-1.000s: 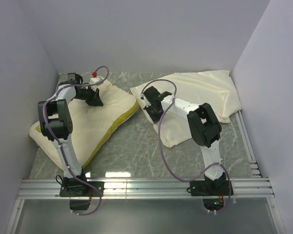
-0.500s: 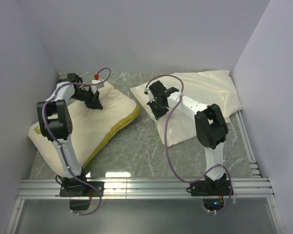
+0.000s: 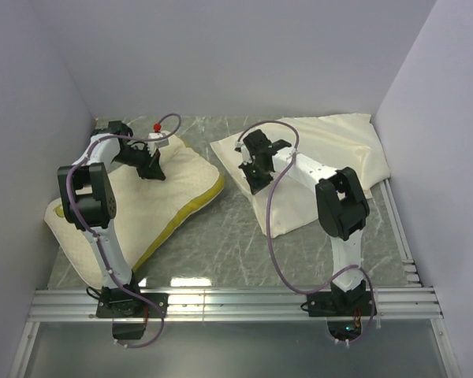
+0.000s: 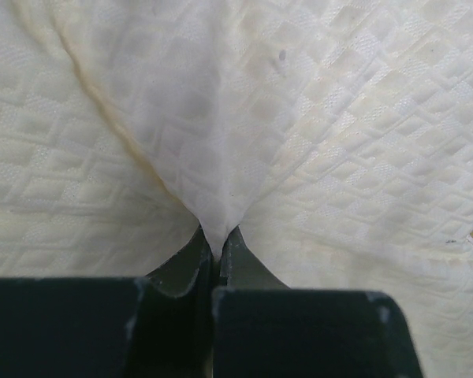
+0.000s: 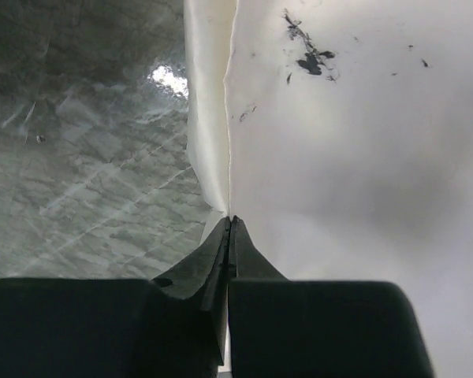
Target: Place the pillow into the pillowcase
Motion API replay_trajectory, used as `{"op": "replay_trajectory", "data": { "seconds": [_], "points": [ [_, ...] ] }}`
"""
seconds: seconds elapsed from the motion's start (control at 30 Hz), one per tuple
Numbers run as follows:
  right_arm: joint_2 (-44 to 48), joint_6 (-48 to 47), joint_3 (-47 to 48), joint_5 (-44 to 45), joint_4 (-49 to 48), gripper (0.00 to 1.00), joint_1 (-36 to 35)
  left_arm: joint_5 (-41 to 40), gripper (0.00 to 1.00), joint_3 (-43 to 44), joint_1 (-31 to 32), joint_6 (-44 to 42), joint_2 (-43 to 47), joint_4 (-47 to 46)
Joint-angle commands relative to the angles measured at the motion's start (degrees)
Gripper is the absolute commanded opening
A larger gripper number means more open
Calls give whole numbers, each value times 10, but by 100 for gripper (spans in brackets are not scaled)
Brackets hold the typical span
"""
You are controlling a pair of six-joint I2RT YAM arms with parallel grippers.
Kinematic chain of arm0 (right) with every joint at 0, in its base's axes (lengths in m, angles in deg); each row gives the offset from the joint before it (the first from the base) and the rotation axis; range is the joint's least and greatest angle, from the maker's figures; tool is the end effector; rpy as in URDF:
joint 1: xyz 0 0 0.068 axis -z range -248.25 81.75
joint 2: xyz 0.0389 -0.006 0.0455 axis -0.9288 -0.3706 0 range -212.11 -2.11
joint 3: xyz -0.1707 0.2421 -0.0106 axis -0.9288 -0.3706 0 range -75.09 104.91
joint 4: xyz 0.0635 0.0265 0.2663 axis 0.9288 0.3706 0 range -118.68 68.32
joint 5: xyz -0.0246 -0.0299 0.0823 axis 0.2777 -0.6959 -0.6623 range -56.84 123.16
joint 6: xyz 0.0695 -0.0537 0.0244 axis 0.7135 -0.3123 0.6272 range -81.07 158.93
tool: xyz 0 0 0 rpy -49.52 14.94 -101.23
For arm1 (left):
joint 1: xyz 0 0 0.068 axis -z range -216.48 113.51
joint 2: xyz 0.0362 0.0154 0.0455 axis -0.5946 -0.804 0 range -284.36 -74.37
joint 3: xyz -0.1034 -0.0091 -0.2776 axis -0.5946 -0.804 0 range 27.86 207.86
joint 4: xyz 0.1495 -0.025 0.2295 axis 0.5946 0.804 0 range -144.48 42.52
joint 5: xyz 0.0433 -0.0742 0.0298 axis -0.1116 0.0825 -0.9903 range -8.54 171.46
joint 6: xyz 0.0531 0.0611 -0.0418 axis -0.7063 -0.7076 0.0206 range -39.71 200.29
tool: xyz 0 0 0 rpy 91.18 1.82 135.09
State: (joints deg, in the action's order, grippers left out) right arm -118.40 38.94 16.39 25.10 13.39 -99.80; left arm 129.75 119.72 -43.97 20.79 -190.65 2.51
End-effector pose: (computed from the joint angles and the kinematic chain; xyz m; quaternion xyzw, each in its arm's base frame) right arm 0.3939 0.2552 0.1752 -0.2791 0.9367 0.1206 0.1737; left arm 0.4321 -0.0047 0.1924 0.4265 0.8044 -0.3025 0.2821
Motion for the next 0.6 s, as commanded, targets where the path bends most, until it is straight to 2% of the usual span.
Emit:
{"op": "replay_trajectory", "data": {
  "seconds": [0.0, 0.23, 0.47, 0.57],
  "points": [
    [10, 17, 17, -6, 2, 0, 11, 2, 0, -3, -9, -37, 41, 34],
    [78, 39, -7, -60, -10, 0, 28, 6, 0, -11, 13, -120, 86, 92],
    [94, 31, -24, -66, -4, 0, 31, 4, 0, -52, 51, -152, 131, 123],
    [115, 41, -39, -68, -22, 0, 39, 7, 0, -71, 89, -165, 153, 143]
  ]
}}
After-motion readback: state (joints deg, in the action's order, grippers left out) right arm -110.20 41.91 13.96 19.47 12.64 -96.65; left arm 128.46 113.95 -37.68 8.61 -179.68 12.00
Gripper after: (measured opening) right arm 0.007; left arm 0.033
